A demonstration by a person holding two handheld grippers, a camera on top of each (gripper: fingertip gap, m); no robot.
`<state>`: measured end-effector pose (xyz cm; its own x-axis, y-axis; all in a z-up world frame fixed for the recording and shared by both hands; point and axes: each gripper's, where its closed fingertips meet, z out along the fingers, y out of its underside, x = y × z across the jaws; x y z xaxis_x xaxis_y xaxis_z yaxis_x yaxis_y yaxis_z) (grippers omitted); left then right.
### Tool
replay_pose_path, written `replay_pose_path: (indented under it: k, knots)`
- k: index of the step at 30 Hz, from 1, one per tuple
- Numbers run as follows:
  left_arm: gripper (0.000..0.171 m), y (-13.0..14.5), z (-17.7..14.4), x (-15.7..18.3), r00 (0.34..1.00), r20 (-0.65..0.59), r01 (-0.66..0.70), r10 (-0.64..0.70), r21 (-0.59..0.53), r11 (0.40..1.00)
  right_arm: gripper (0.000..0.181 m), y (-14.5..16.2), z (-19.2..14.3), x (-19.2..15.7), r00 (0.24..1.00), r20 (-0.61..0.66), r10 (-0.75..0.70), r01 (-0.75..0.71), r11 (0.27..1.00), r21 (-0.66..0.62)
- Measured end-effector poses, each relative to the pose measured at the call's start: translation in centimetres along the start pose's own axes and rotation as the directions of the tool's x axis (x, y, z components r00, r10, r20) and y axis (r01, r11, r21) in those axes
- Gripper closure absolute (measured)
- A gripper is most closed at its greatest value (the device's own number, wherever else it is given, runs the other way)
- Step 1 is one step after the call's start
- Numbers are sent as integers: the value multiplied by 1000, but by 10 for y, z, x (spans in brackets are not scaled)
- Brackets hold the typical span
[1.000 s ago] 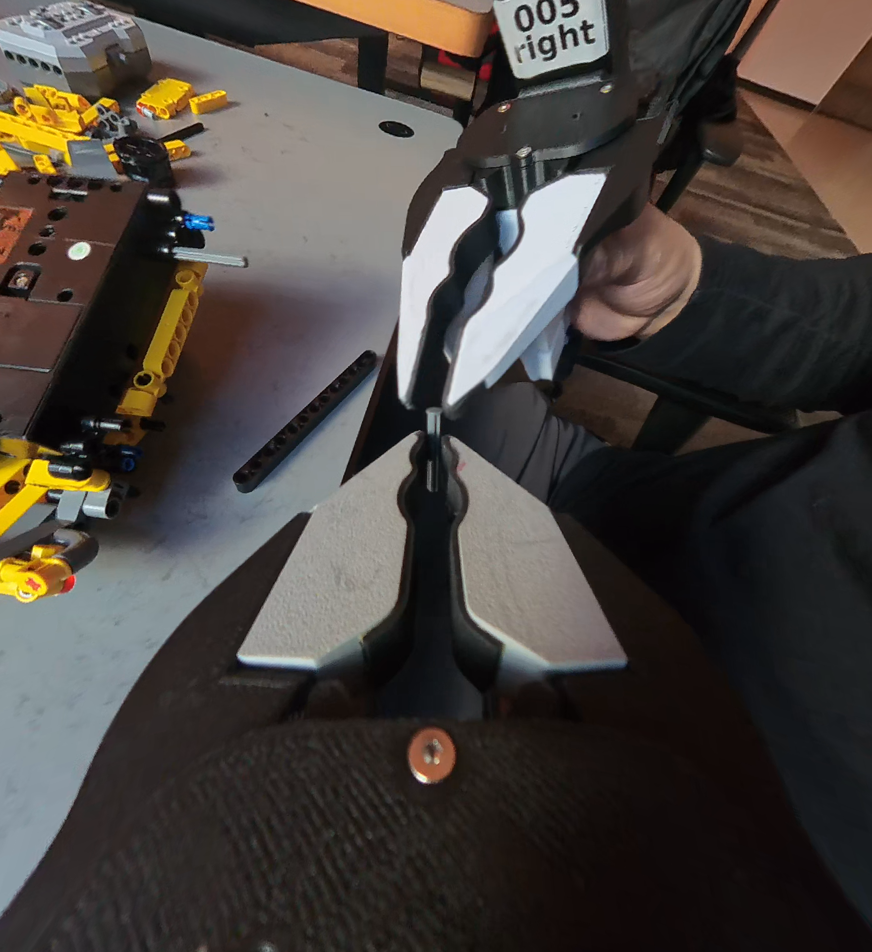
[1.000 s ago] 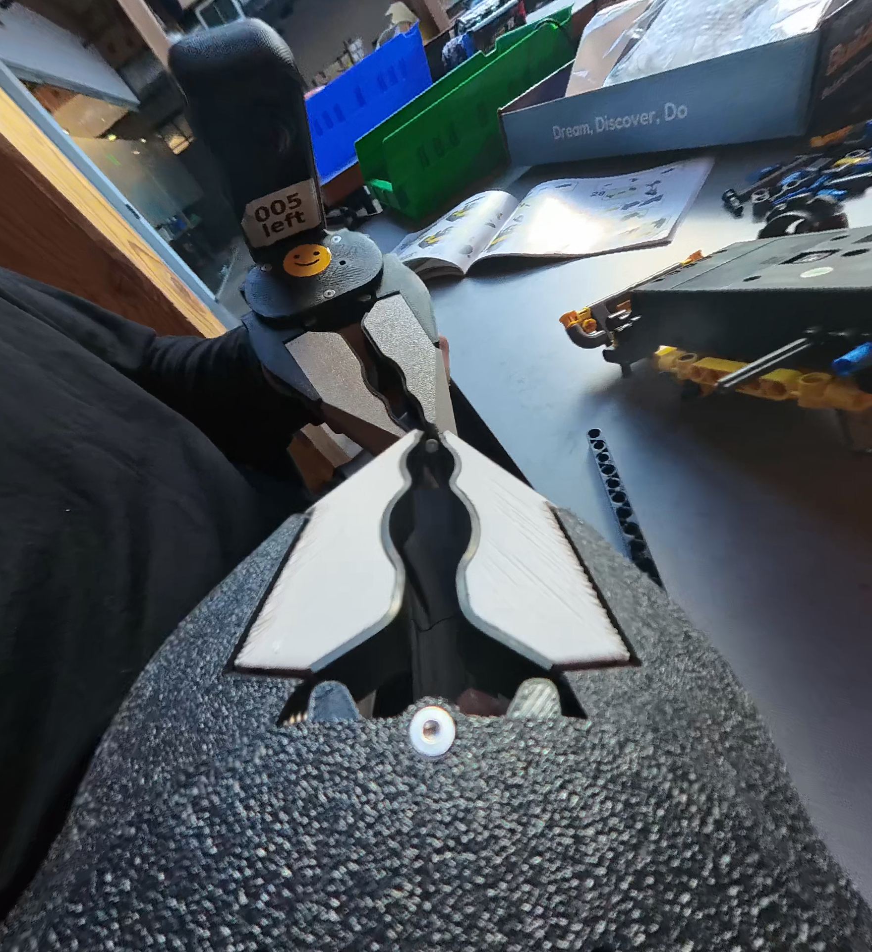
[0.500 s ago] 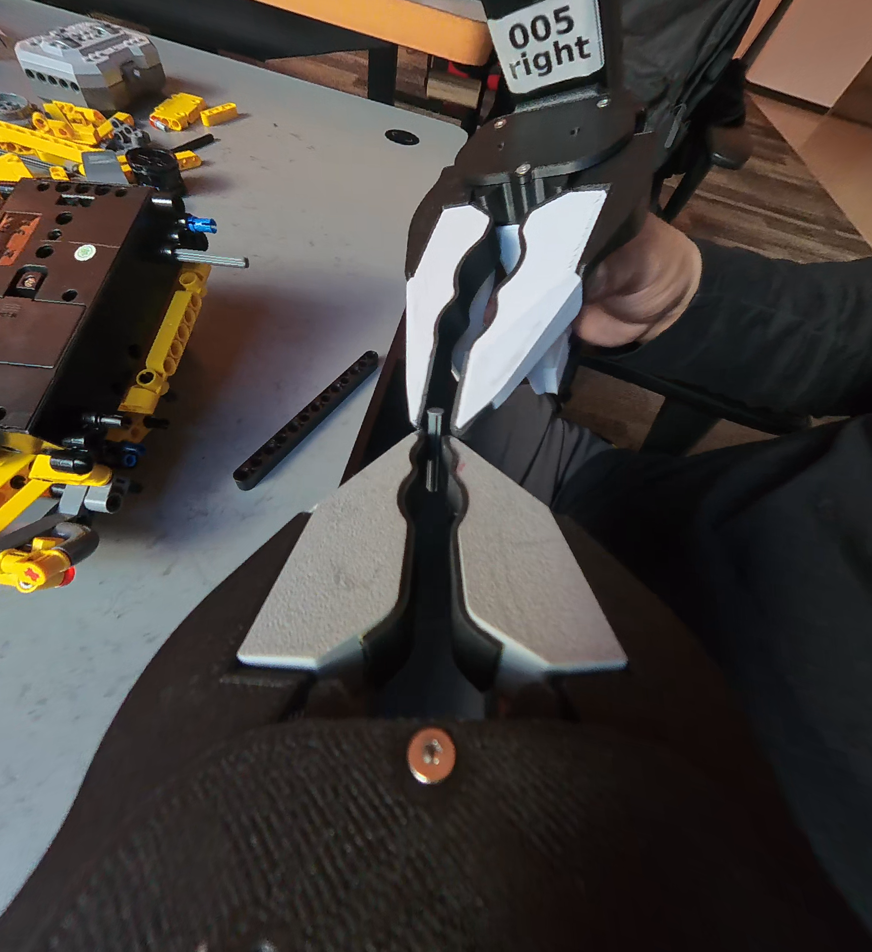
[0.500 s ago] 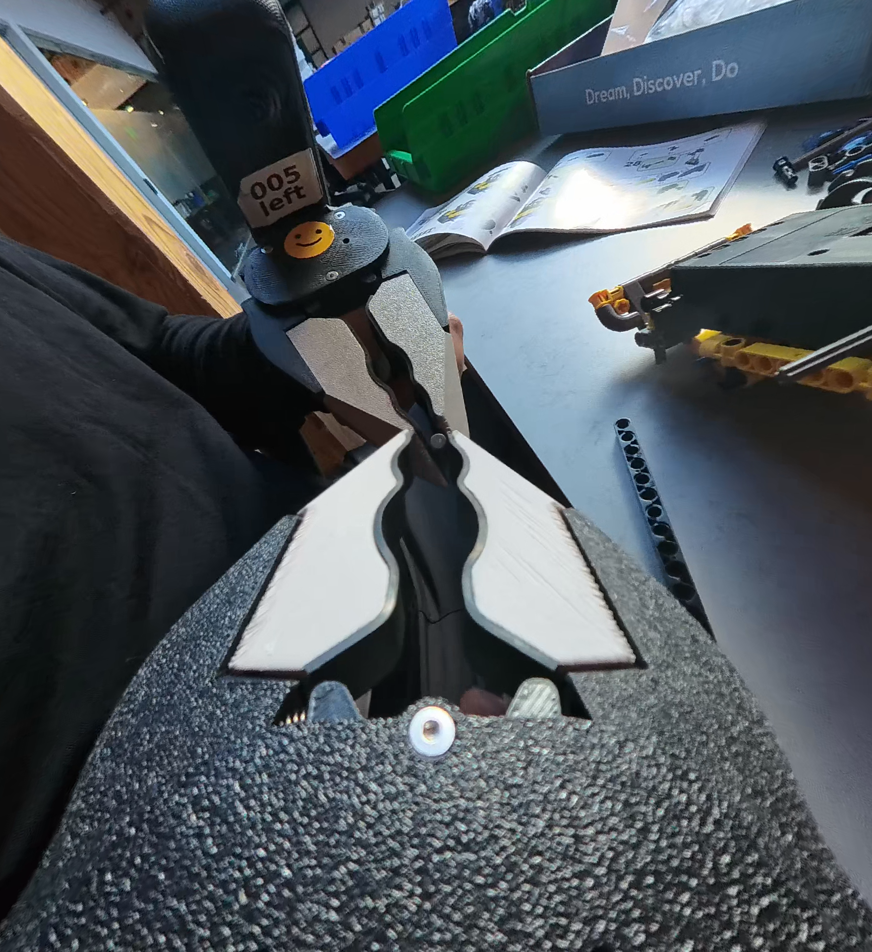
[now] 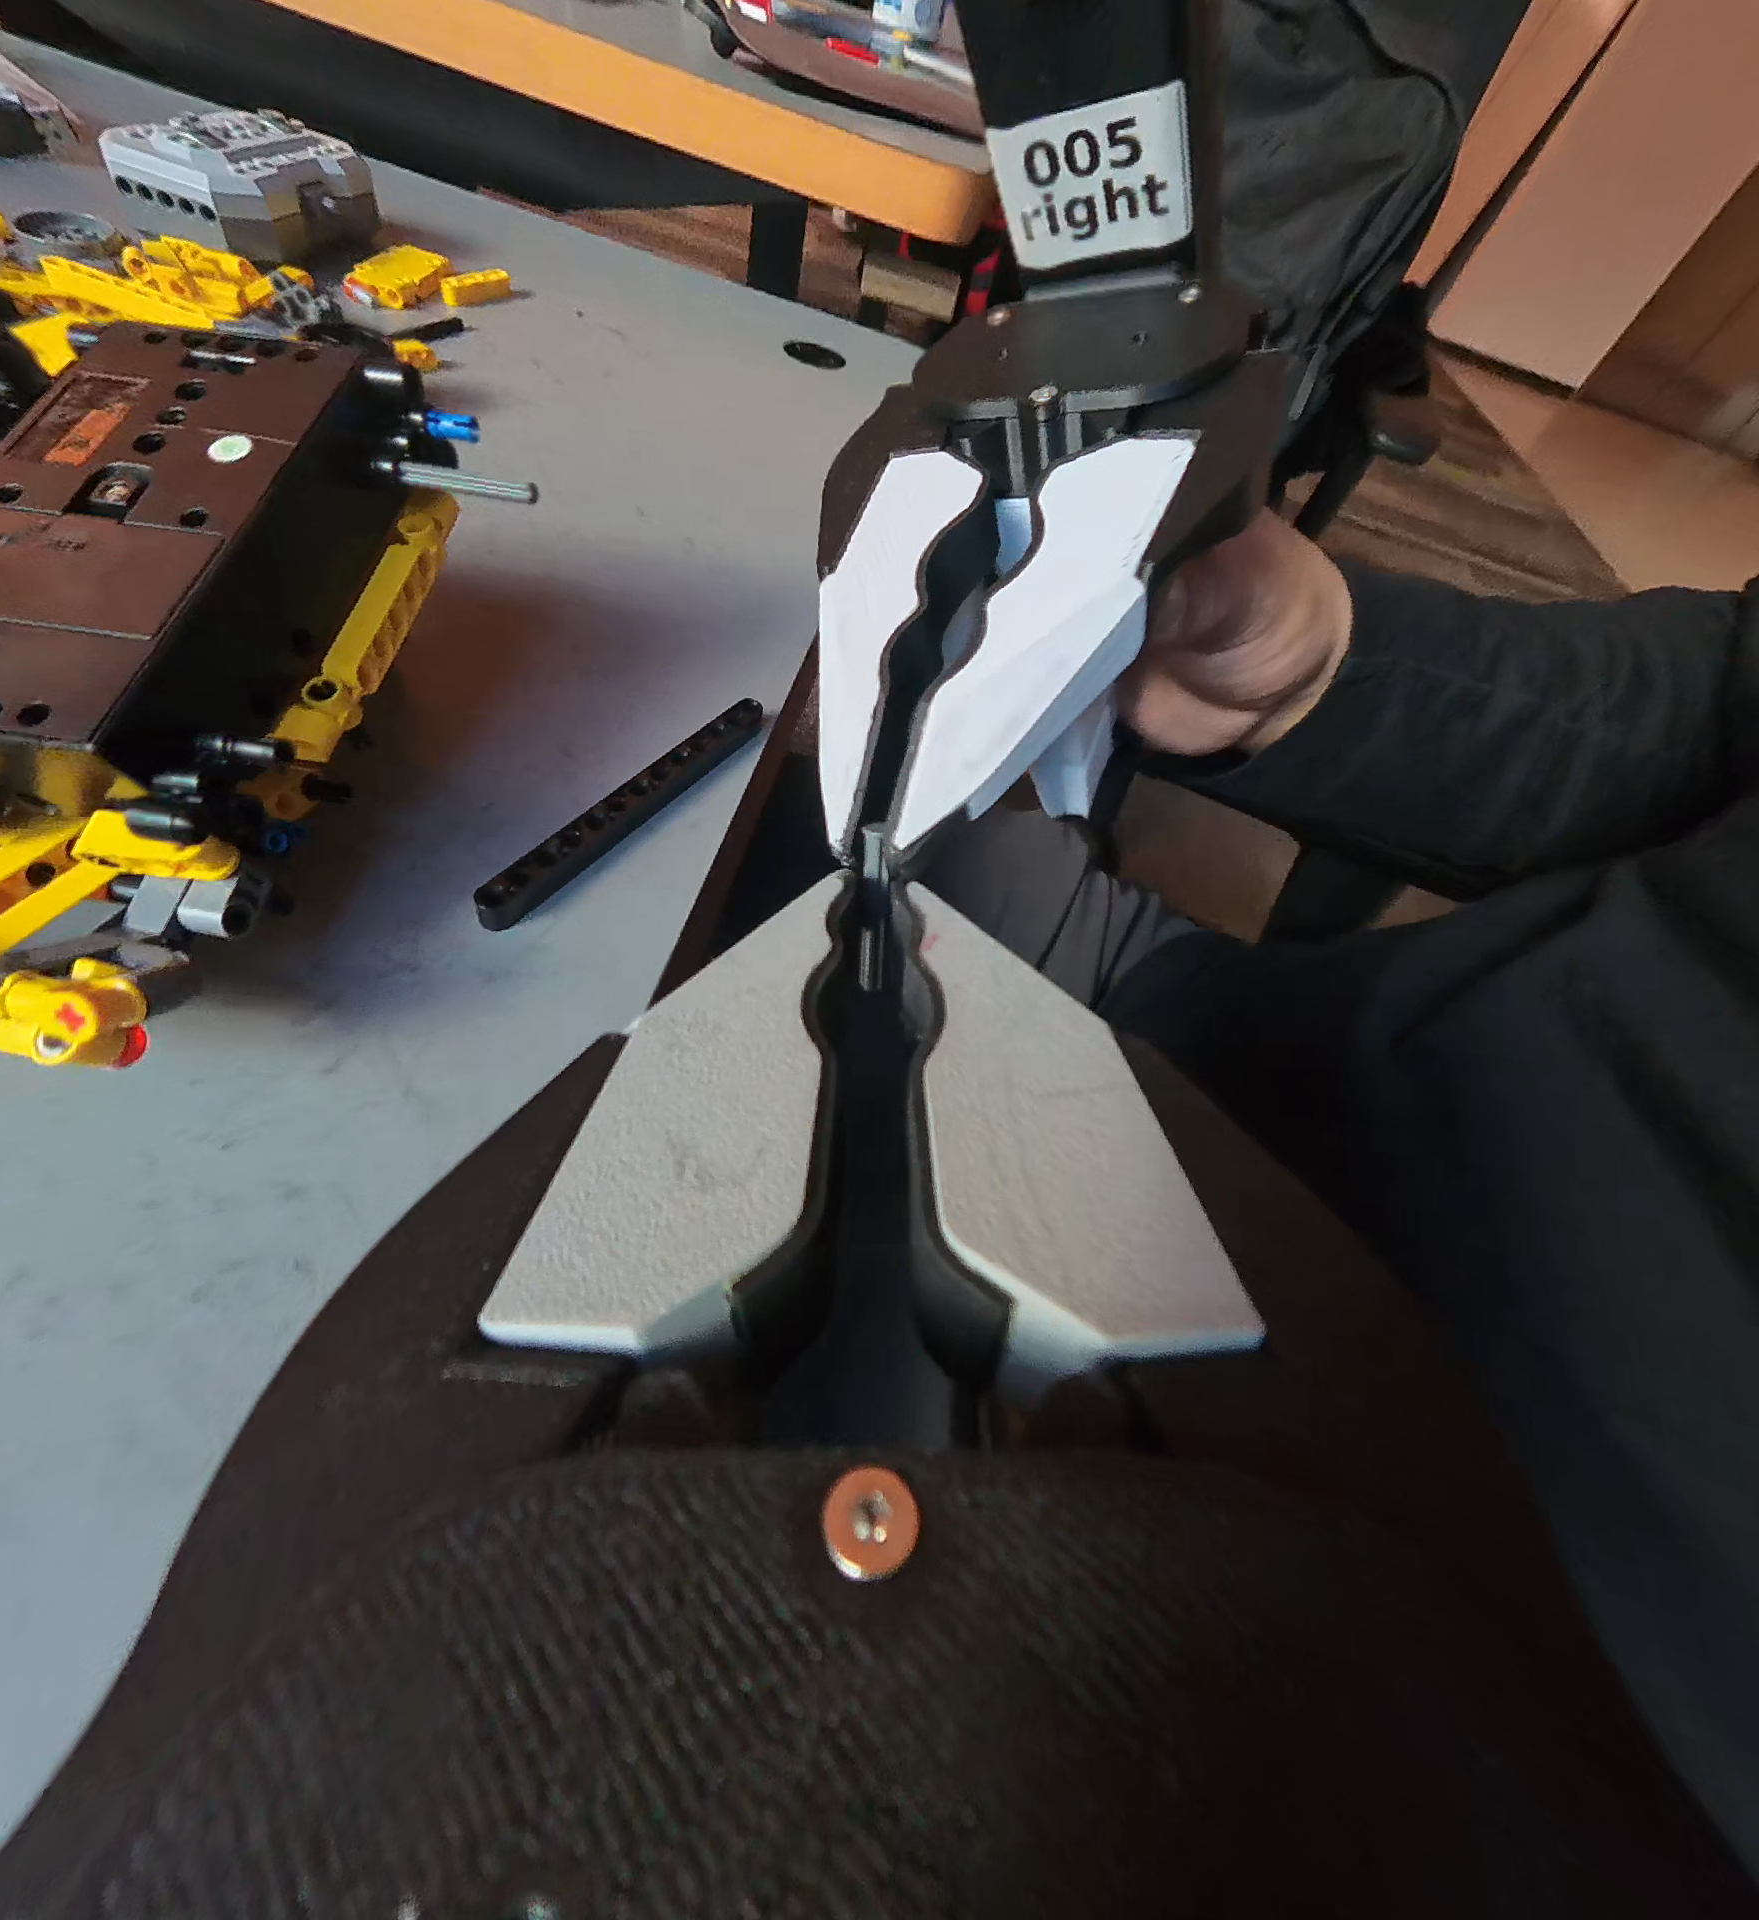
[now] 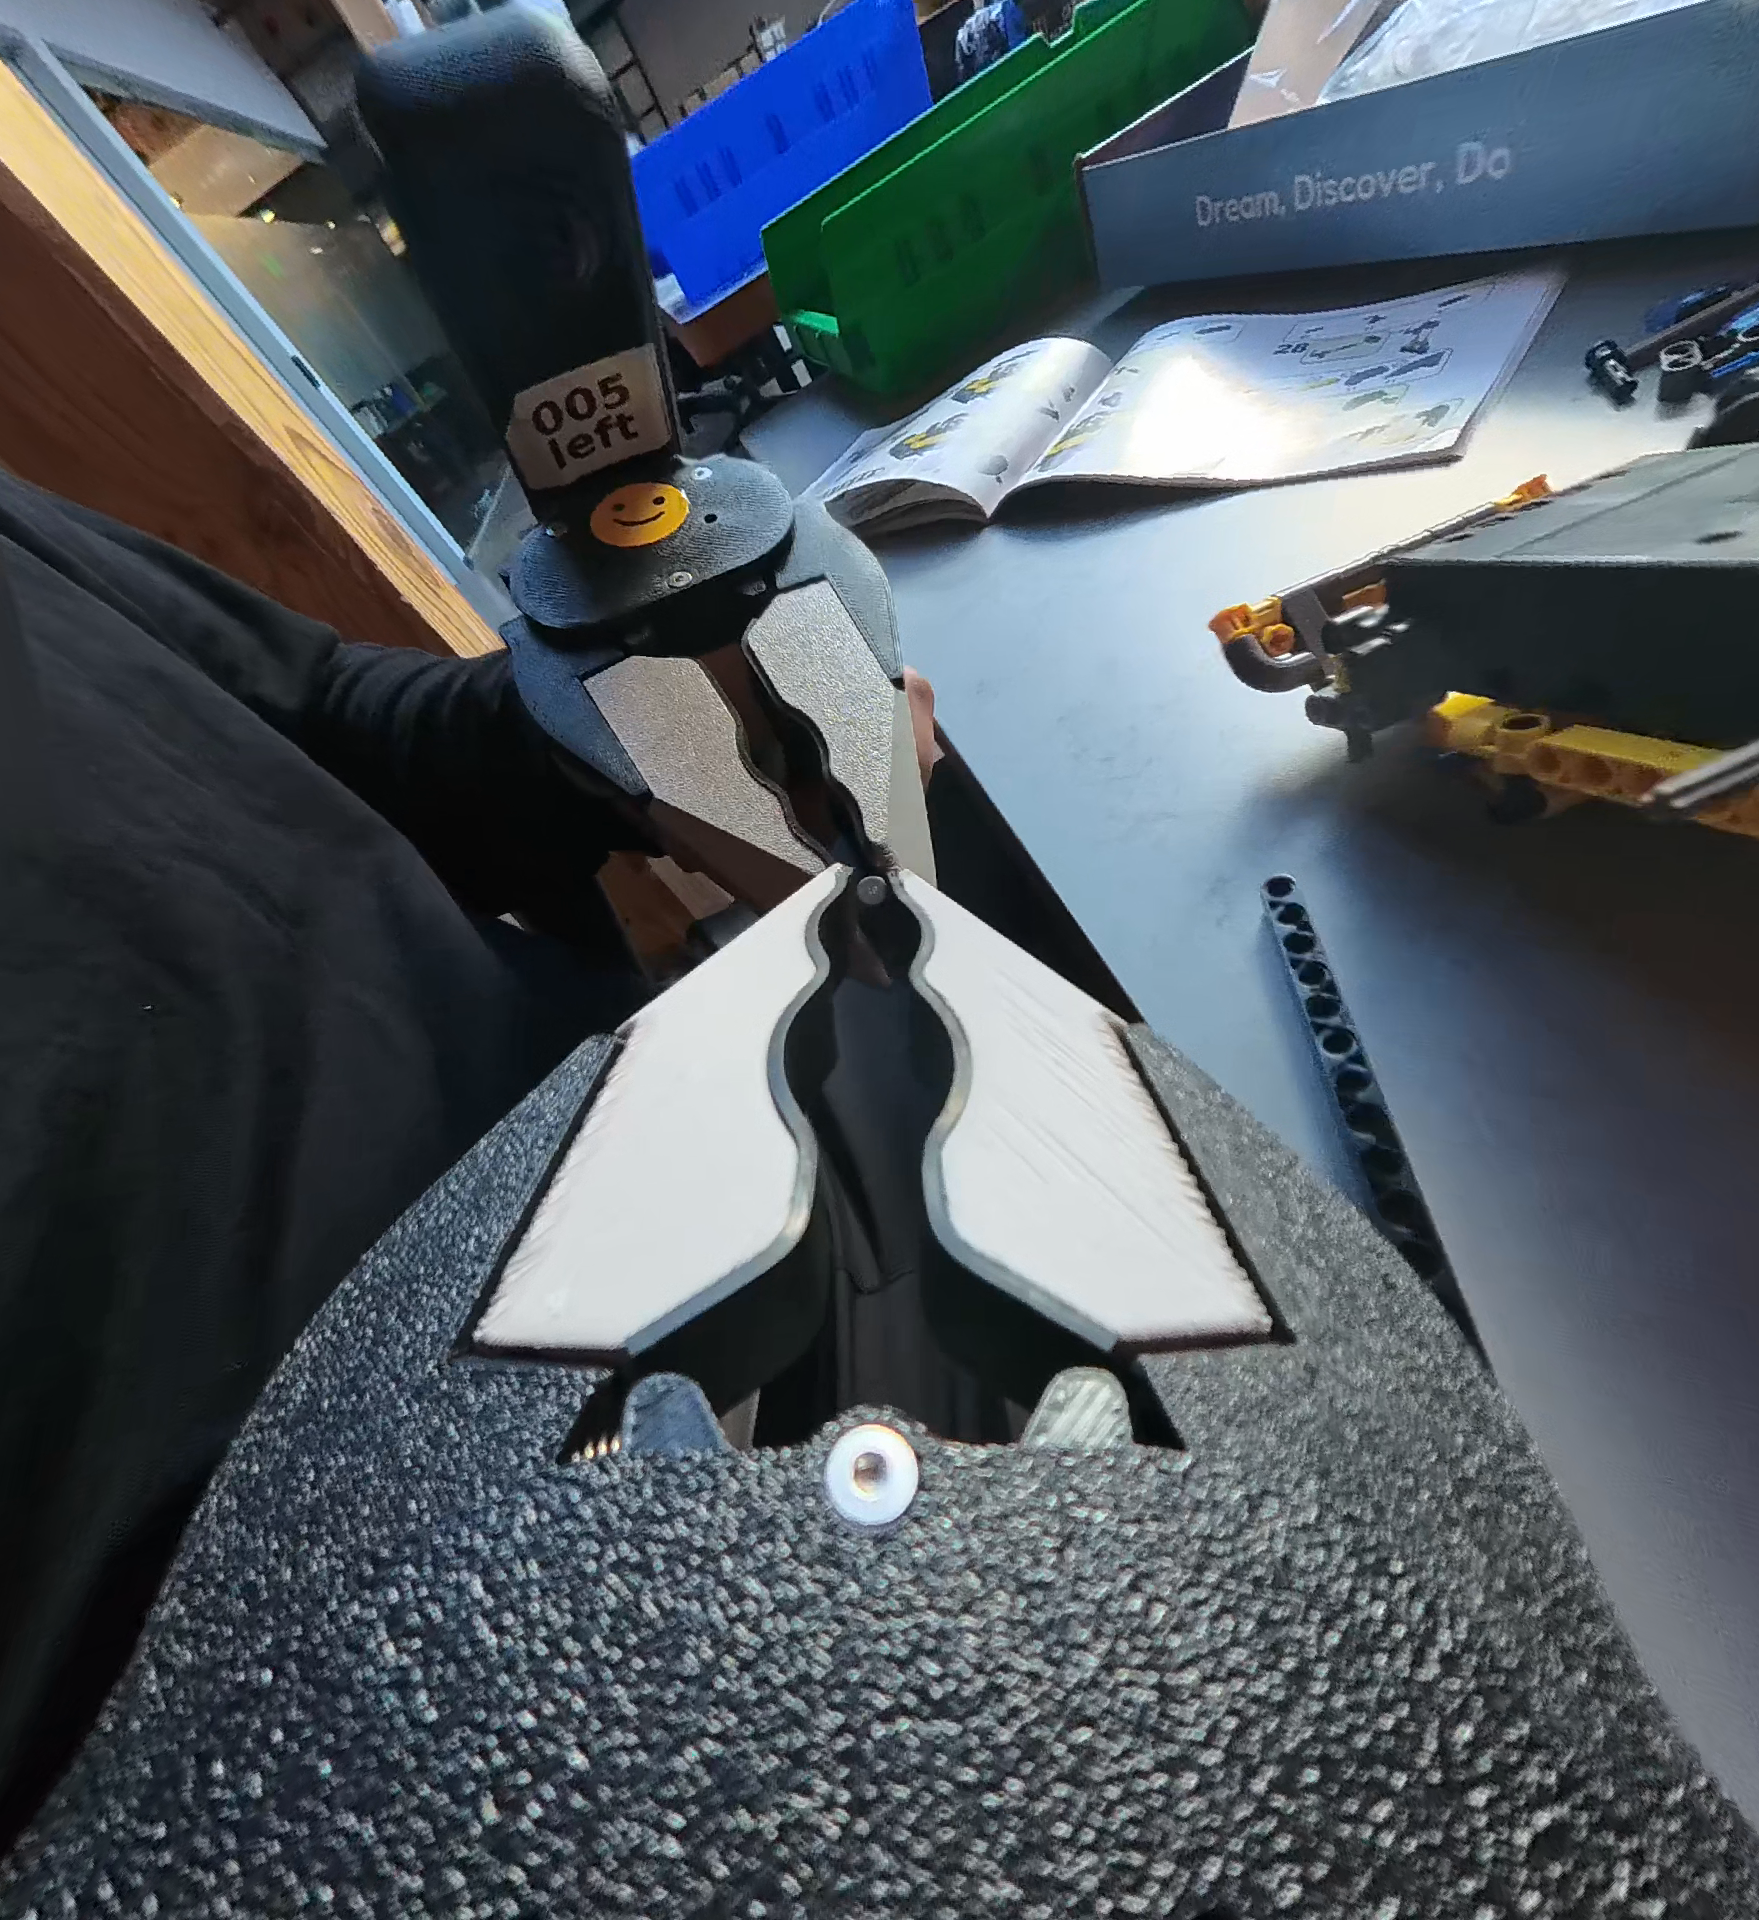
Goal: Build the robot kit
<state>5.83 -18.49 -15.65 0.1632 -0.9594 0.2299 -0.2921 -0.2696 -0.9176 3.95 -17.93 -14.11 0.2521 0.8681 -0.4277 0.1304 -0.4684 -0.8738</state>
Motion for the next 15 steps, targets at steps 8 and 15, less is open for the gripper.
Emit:
replay_pose_path:
  k: [8,15]
  knots:
    - [171,2,-14,-5,999,-19,43,-42,72,996,175,-4,16,-1,999,-14,-41,40,998,-48]
    - [170,7,-18,-8,998,-21,53,-52,73,996,175,-10,27,-2,999,16,-34,35,998,-43]
